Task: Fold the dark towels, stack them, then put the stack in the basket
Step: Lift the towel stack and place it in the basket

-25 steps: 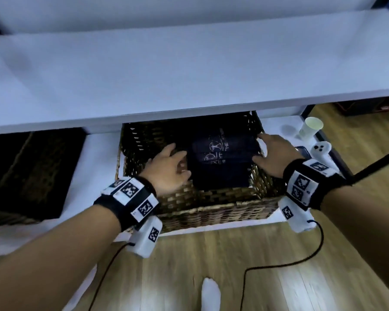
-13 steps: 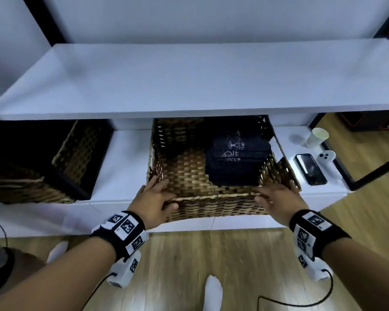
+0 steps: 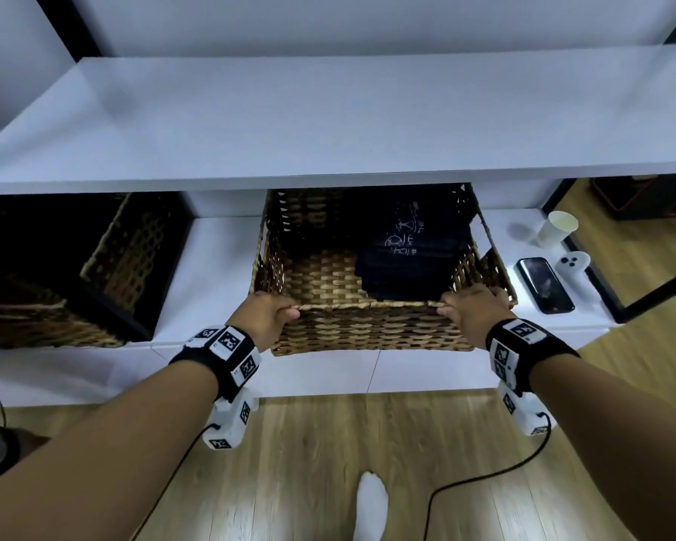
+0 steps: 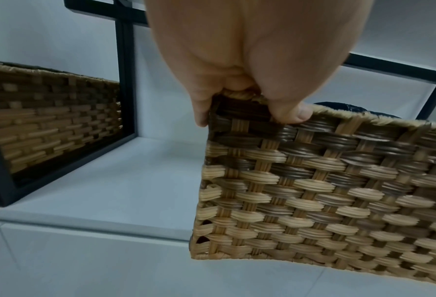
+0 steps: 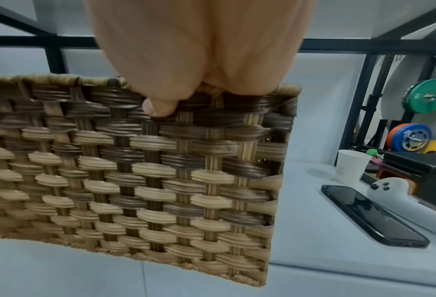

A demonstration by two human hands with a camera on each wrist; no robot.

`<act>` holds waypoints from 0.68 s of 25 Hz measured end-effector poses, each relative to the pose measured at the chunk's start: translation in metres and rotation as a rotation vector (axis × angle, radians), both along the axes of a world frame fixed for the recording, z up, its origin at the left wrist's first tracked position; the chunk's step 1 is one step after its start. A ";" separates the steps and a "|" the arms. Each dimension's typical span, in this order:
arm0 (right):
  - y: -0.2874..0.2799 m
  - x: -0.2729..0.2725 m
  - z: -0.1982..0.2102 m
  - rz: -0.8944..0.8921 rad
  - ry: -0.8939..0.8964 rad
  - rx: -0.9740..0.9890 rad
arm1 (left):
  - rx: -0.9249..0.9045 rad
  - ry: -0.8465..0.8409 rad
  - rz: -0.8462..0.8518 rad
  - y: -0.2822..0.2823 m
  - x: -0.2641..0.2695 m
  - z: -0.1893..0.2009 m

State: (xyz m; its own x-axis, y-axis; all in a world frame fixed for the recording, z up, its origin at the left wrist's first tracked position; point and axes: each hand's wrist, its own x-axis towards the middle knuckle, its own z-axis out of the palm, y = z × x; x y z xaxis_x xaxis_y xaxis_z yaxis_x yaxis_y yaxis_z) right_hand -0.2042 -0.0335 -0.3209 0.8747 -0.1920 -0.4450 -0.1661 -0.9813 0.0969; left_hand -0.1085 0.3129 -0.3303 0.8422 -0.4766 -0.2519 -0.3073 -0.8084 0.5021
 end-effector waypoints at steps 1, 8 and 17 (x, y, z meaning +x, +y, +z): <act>-0.002 0.003 0.001 -0.001 -0.002 0.000 | -0.011 0.003 0.015 -0.002 0.003 -0.002; -0.015 0.027 -0.003 0.000 -0.030 -0.008 | -0.015 -0.059 0.020 -0.013 0.023 -0.006; -0.027 0.075 -0.003 -0.029 -0.072 -0.036 | -0.070 -0.153 0.009 -0.032 0.072 -0.014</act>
State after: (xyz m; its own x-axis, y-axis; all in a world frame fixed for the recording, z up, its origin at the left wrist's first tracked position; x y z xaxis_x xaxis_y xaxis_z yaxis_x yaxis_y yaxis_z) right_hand -0.1294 -0.0608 -0.3240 0.8980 -0.2328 -0.3735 -0.2025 -0.9720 0.1190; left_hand -0.0364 0.2811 -0.3446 0.8724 -0.4810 -0.0867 -0.3776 -0.7759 0.5053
